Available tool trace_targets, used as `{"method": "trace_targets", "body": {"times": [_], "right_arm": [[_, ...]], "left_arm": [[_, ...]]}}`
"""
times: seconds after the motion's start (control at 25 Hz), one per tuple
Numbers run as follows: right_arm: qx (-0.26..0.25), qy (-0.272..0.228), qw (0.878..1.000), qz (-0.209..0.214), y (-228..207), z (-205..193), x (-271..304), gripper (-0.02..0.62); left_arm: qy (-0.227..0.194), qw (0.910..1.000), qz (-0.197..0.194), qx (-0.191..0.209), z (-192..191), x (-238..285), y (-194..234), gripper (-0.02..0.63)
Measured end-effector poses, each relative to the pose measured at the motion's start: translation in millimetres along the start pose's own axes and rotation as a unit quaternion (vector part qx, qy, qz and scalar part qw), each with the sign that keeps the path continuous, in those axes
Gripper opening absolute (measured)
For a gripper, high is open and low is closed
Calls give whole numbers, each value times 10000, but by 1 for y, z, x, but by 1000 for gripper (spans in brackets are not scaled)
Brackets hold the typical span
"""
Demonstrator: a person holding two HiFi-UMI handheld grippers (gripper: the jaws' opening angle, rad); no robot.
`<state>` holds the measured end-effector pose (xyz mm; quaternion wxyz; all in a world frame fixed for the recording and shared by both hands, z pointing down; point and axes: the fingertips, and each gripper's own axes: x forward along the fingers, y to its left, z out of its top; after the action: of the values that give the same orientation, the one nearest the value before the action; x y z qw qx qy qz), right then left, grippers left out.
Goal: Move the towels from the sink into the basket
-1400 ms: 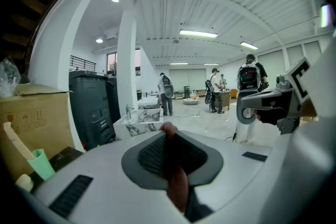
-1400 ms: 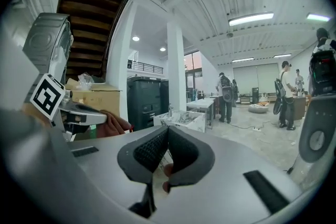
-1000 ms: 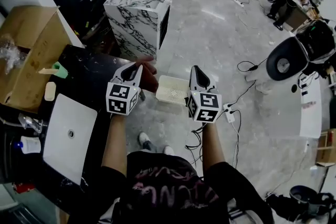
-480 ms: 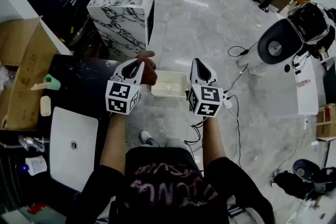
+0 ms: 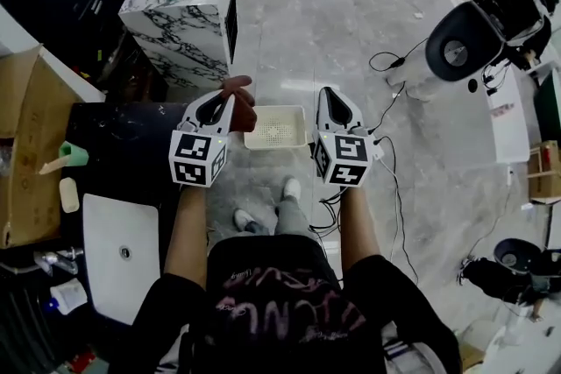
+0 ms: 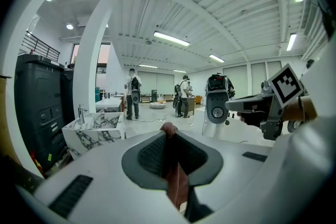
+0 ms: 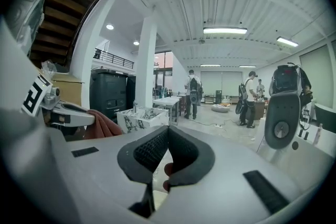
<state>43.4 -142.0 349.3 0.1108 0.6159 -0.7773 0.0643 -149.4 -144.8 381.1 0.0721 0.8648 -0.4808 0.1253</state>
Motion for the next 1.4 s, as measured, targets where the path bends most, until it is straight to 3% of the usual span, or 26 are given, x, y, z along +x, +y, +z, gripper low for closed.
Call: {"method": "trace_targets", "body": {"times": [0.52,0.84,1.4], "right_arm": [[253,370,9989,113,-78,-47,76,15],[392,715,9965,195,-119,-97,135,14],[558,1572,9850,433,-151,-235,206,14]], "left_arm": [[533,9984,-51,-167,-31,109,-8,44],[808,9966,-125,-105,-56,186,-11,44],[1461,9868,34,-699,-190,274,-4,45]]}}
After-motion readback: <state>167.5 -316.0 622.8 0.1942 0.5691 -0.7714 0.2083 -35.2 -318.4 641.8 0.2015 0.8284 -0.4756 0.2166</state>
